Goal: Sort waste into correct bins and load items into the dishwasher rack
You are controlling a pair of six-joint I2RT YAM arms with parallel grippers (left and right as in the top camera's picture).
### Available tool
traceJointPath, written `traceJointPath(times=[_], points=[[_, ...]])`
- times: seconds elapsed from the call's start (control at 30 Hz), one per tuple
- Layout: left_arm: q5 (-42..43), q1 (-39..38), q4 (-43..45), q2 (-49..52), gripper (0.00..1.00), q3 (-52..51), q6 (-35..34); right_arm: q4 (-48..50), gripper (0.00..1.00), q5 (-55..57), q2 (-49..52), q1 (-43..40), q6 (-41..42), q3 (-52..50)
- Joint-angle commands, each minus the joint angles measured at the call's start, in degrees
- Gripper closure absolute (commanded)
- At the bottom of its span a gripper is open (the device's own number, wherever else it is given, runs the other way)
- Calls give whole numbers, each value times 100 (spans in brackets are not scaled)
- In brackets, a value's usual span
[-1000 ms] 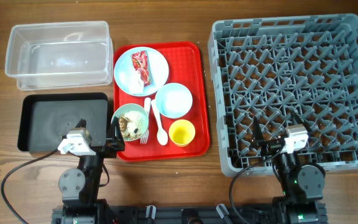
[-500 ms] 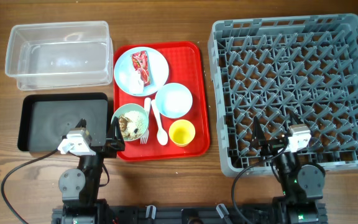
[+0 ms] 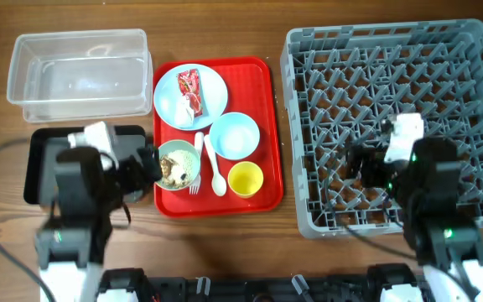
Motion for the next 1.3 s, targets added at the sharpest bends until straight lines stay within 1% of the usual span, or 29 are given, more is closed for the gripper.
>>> traceJointPath(times=[0.0,0.03,0.1,0.13,0.17,0.2,0.23,0.27,0.33,0.37,0.4,0.43,0.5,0.57,0.6,0.63,0.67,0.8,0.83,0.87,0.97,1.07,1.13,1.23,1.27], points=[[118,20,-1128,1045,0,1204,-31,-404,0,44,354,-22,98,540],[136,20,-1311,1272,0,1353,-35,-485,0,26,376,-22,92,566],[501,20,-1228,1613,0,1353,-33,-483,0,-107,367,-22,92,566],[560,20,-1093,1722,0,1353,-33,-487,0,-127,372,-22,96,566],[824,15,-870,1814,0,1353,-31,-496,0,-125,372,-22,96,566],[940,-44,-678,1873,4,1353,-28,-494,0,-125,372,-22,96,566],[887,-210,-514,1930,7,1353,22,-492,0,-125,372,-22,96,566],[699,-413,-385,2000,7,1353,35,-492,0,-125,372,-22,94,566],[105,-1043,-201,2286,7,1353,31,-492,0,-125,372,-22,94,566],[-57,-1322,-162,2476,9,1353,31,-492,0,-125,372,-22,94,566],[-229,-1622,-138,2739,12,1353,31,-492,0,-125,372,-22,96,566],[-407,-1840,-140,2977,18,1353,20,-492,0,-125,372,-22,96,566],[-490,-2155,-114,3495,23,1353,-149,-494,0,-125,372,-22,96,566],[-487,-2380,-20,4022,33,1353,-162,-492,0,-125,372,-22,96,566],[-514,-2446,55,4212,35,1353,-162,-494,0,-125,372,-22,94,566],[-658,-2507,116,4472,42,1353,-166,-496,0,-125,372,-22,96,566],[-656,-2520,136,4590,45,1353,-166,-496,0,-125,372,-22,96,566],[-660,-2520,251,4802,63,1351,-184,-496,0,-125,372,-22,94,566],[-658,-2520,254,4809,65,1351,-184,-496,0,-125,372,-22,96,566],[-660,-2520,245,4813,69,1351,-184,-496,1,-125,372,-22,94,566],[-662,-2520,219,4819,71,1329,-184,-496,0,-125,372,-22,96,566],[-660,-2520,197,4819,75,1329,-184,-494,0,-125,372,-22,96,566],[-660,-2520,129,4819,81,1329,-186,-494,0,-125,372,-22,94,566],[-658,-2531,31,4817,96,1329,-243,-492,0,-125,372,-22,96,566],[-656,-2531,24,4815,96,1331,-297,-494,0,-125,372,-22,94,566]])
